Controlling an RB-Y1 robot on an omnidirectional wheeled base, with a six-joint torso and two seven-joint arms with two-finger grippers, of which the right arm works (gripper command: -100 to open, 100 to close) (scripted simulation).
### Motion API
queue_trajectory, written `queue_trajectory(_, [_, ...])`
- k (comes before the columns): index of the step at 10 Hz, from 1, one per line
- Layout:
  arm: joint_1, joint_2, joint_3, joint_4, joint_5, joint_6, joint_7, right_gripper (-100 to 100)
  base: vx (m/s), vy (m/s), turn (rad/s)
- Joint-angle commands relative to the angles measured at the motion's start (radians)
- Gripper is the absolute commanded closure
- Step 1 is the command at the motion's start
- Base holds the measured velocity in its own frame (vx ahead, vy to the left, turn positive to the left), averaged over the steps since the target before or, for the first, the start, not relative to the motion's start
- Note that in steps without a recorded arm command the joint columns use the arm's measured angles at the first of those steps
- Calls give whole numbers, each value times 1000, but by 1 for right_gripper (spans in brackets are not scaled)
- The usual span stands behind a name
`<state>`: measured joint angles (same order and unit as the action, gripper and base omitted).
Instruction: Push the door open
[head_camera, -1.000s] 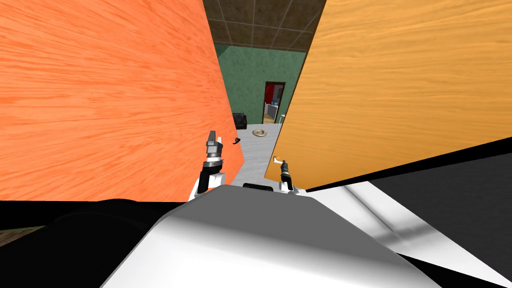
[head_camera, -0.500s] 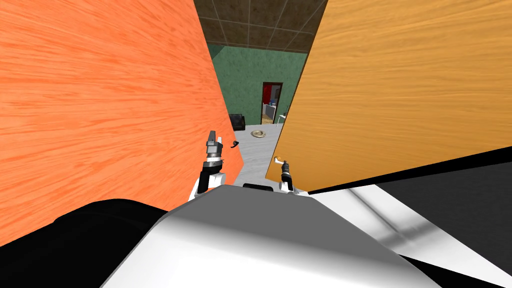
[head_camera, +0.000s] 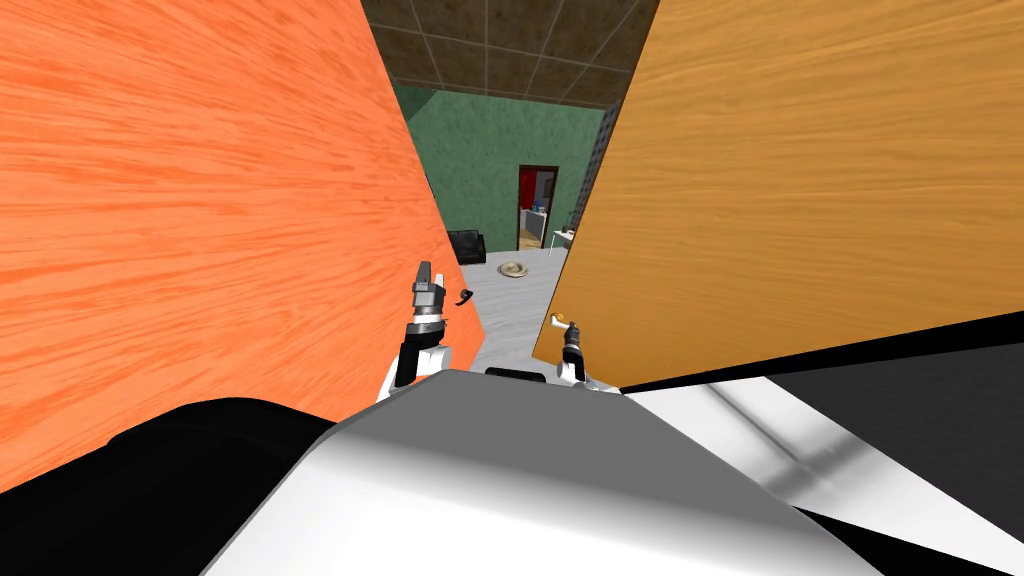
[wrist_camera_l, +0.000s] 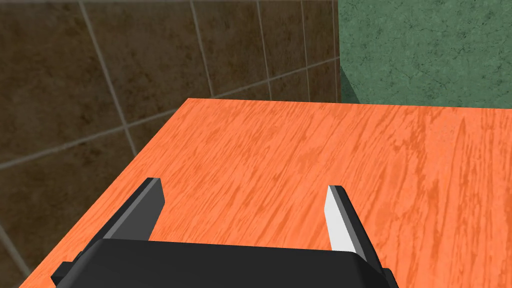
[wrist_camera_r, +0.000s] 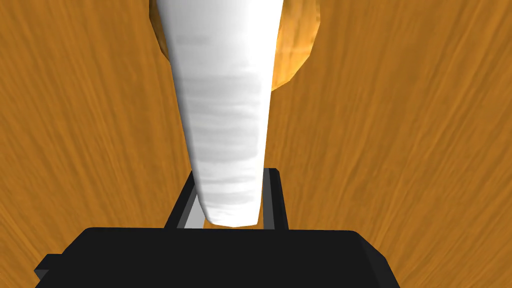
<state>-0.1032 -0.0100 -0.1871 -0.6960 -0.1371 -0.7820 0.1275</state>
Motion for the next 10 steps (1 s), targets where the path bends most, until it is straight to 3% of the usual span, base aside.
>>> queue_trajectory(1, [0,0,0,0,0,0,0,100,73,10,-48])
queue_trajectory(2, [0,-15,-5,0,-3,-4,2,100,119,-16,-116])
queue_trajectory(10, [4,-52,-9,-9,-8,-2,13,100,185,4,-106])
